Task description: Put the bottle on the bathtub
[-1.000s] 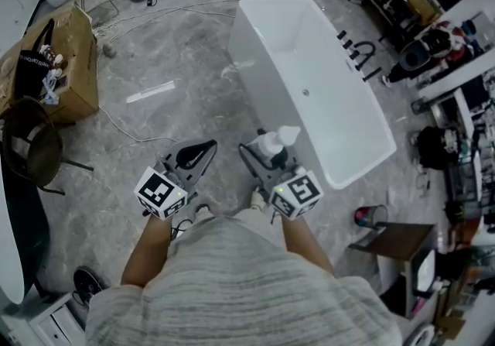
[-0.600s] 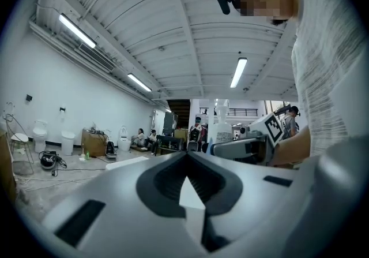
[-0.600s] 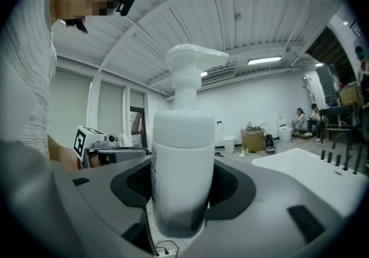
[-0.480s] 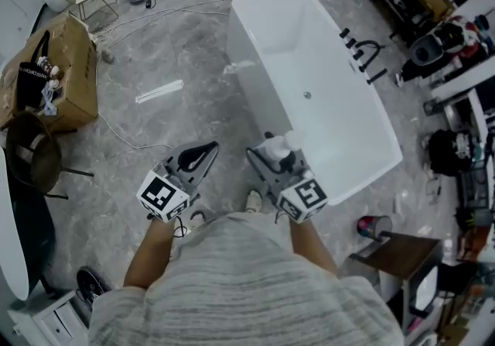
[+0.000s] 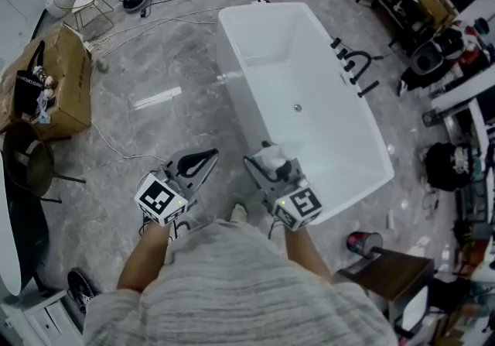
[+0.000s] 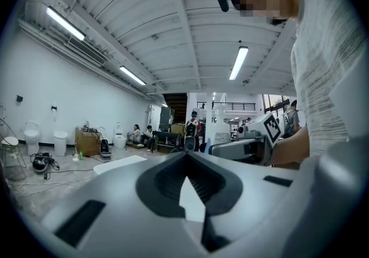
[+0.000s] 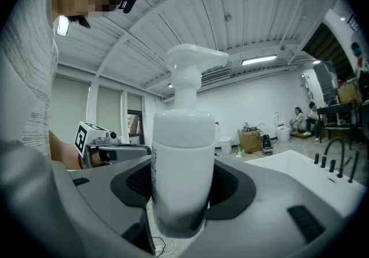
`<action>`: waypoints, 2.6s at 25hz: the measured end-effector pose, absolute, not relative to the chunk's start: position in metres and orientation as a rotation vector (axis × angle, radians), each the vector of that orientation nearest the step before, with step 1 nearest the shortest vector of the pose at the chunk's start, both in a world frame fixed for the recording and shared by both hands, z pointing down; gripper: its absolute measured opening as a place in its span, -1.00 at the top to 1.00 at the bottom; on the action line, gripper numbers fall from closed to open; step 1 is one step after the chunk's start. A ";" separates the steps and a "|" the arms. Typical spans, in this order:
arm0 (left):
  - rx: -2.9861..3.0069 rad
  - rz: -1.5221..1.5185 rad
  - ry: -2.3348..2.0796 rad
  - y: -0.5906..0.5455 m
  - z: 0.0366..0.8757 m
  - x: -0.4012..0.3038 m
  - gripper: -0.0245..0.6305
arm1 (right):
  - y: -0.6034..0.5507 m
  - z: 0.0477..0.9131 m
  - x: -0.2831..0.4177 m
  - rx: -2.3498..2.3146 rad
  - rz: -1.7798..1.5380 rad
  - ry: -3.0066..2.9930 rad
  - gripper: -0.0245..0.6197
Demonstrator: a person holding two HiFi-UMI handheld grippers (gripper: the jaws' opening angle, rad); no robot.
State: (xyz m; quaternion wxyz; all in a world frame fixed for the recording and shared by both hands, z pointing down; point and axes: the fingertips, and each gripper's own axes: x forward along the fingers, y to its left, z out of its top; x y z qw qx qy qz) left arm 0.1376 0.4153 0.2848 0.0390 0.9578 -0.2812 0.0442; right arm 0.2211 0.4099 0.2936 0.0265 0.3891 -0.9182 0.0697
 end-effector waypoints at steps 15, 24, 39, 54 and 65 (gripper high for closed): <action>2.948 0.137 -0.857 0.388 0.287 0.234 0.92 | 0.389 0.298 0.295 1.112 0.199 -2.867 0.19; 2.947 0.125 -0.909 0.366 0.283 0.233 0.92 | 0.367 0.283 0.293 1.078 0.148 -2.883 0.19; 2.944 0.107 -0.875 0.247 0.303 0.191 0.92 | 0.255 0.301 0.255 1.113 0.202 -2.831 0.19; 2.942 0.083 -0.800 0.094 0.306 0.084 0.92 | 0.097 0.303 0.165 1.269 0.241 -2.745 0.19; 2.920 0.049 -0.858 0.038 0.301 0.016 0.92 | 0.034 0.286 0.099 1.205 0.118 -2.752 0.19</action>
